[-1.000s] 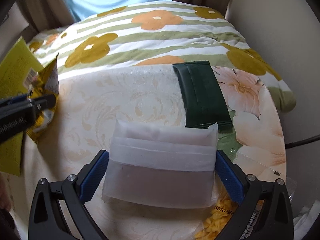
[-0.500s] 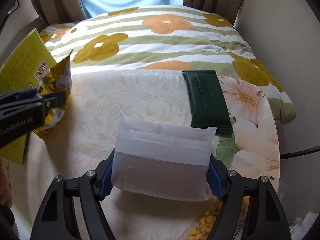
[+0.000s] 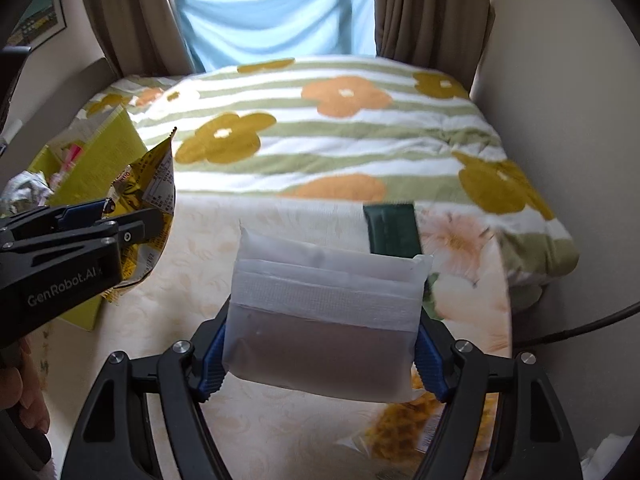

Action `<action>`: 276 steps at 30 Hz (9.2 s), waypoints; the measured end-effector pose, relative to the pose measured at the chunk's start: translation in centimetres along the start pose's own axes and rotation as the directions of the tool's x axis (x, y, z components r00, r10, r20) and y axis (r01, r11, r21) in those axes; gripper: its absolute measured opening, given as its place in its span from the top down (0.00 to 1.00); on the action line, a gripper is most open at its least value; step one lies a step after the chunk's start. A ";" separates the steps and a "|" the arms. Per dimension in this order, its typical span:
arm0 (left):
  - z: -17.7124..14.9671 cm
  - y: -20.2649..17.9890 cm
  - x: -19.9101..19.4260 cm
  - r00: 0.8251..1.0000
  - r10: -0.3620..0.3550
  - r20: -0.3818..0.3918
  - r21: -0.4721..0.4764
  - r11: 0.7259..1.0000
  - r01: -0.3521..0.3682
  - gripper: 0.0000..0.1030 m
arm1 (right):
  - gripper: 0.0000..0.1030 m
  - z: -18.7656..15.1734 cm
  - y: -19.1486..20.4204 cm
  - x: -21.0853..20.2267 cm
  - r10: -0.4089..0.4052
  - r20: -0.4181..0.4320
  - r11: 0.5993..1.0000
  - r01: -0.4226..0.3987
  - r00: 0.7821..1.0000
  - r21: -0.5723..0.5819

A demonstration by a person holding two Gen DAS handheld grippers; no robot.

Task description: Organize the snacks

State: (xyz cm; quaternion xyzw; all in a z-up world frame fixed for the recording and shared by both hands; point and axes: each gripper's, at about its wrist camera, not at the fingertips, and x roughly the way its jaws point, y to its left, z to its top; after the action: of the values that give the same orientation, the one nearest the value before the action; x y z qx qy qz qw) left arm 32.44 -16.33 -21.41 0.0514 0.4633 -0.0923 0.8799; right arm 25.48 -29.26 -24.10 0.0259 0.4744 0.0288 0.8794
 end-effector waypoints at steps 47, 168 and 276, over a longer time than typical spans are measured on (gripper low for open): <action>-3.4 1.0 -0.2 0.978 -0.063 -0.200 0.008 0.998 0.066 0.01 | 0.30 3.2 -0.2 -7.3 0.115 0.045 0.991 -0.118 0.992 0.067; -0.2 28.0 -13.5 0.995 0.015 0.097 -0.124 0.992 -0.003 0.00 | 0.01 5.1 21.4 -8.7 0.182 0.110 0.981 -0.173 0.977 -0.091; 3.7 -17.2 14.8 0.951 -0.164 -0.264 0.336 0.908 0.250 0.55 | 0.29 -10.4 -7.1 1.3 -0.193 -0.038 0.870 0.189 0.980 0.455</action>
State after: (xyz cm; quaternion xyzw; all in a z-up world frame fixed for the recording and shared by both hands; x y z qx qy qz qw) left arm 40.02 -35.53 -31.60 0.1744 0.5393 -0.2636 0.7805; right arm 17.70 -36.02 -31.40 0.1850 0.4645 -0.1705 0.8491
